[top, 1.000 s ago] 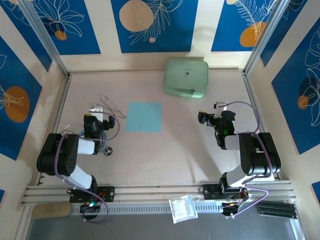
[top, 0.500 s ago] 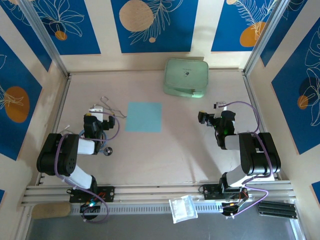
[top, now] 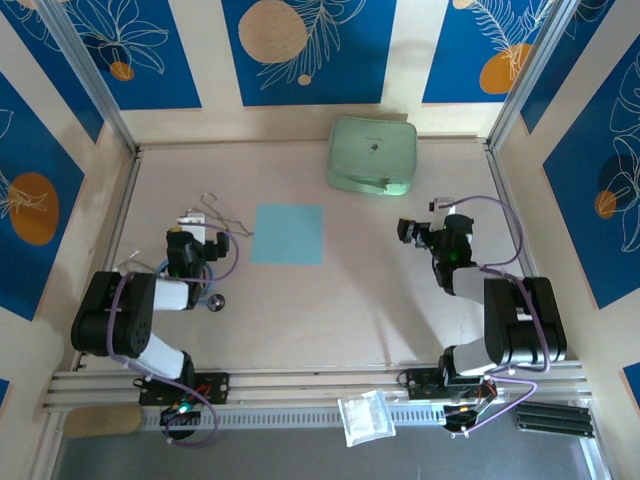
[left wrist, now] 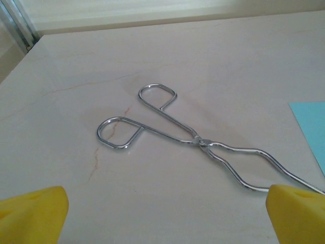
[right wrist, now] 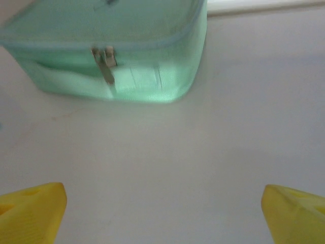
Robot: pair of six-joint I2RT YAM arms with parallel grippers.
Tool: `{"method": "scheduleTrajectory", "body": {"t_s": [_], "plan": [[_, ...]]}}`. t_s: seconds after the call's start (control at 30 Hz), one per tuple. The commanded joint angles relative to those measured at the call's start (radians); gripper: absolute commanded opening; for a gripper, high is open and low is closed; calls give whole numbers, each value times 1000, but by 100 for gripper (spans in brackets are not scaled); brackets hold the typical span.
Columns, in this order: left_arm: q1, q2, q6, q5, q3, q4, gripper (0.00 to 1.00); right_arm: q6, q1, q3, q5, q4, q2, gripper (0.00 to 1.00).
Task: Fold a paper plane with a square sheet of paper (pick it up from the middle)
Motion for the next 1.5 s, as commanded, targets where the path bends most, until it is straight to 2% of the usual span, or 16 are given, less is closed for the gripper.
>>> {"method": "scheduleTrajectory", "body": {"t_s": [0.0,0.13,0.23,0.3,0.47,0.63,0.87,1.13,1.47], "plan": [[-8,-125,11,-17,50,-133,100,-24,51,75,84,-141,-85,99],[-8,-285,-53,-23,121,-354,99,101,114,260,133,-422,-117,99],[-8,-365,-160,-3,219,-552,99,244,157,446,113,-695,-70,99],[-8,-390,-254,15,280,-675,99,319,197,539,87,-800,-17,99],[-9,-397,-396,97,385,-887,99,413,323,680,-140,-889,123,99],[-9,-352,-425,252,407,-903,99,492,453,783,-243,-914,288,99],[-9,-259,-469,331,450,-890,99,539,545,999,-272,-1016,562,96],[-9,-181,-483,386,510,-934,99,533,583,1208,-243,-1133,765,93],[-20,-98,-496,431,567,-955,99,544,573,1246,-191,-1224,832,92]]}}
